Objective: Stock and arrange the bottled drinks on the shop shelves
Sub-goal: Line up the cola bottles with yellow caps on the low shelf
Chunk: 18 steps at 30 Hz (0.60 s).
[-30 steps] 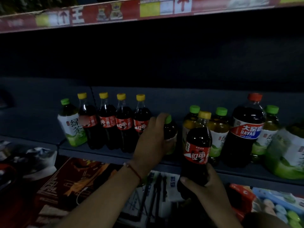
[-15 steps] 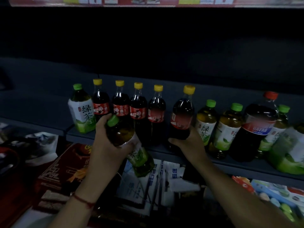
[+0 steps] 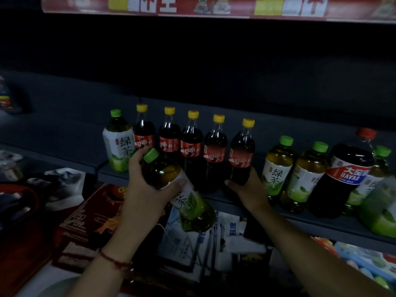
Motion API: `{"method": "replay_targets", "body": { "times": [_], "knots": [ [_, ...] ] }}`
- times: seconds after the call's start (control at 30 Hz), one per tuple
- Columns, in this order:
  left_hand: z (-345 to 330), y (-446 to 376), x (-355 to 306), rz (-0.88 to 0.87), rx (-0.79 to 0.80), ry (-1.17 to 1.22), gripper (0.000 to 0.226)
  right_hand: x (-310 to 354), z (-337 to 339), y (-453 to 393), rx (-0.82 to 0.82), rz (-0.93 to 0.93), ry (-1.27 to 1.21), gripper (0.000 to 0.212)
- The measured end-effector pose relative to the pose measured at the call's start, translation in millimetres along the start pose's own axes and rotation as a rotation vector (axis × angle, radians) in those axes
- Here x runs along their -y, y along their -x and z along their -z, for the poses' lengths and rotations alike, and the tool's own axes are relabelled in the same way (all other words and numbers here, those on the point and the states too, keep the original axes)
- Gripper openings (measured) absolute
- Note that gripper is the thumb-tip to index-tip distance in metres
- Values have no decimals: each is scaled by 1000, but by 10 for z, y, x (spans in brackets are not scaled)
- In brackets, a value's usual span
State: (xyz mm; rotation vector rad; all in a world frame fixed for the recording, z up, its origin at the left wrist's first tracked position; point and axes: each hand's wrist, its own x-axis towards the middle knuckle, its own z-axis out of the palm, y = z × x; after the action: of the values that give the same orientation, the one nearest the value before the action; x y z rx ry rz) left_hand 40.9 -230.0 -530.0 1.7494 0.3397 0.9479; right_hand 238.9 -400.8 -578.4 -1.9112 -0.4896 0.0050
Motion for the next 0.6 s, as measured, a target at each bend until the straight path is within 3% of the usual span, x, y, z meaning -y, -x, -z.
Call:
{"method": "replay_targets", "body": {
  "times": [0.13, 0.23, 0.33, 0.43, 0.6],
  "knots": [
    [54, -71, -296, -35, 0, 17, 85, 478, 159, 440, -33, 113, -24, 51],
    [136, -183, -626, -68, -2, 43, 86, 1014, 337, 775, 236, 162, 95, 41],
    [245, -344, -1006, -131, 0, 56, 90, 1451, 424, 875, 404, 296, 224, 51],
    [341, -534, -1434, -174, 23, 93, 89, 1854, 470, 805, 317, 400, 276, 64],
    [524, -856, -2174, -352, 73, 1, 88, 2536, 591, 644, 187, 492, 114, 44]
  ]
}}
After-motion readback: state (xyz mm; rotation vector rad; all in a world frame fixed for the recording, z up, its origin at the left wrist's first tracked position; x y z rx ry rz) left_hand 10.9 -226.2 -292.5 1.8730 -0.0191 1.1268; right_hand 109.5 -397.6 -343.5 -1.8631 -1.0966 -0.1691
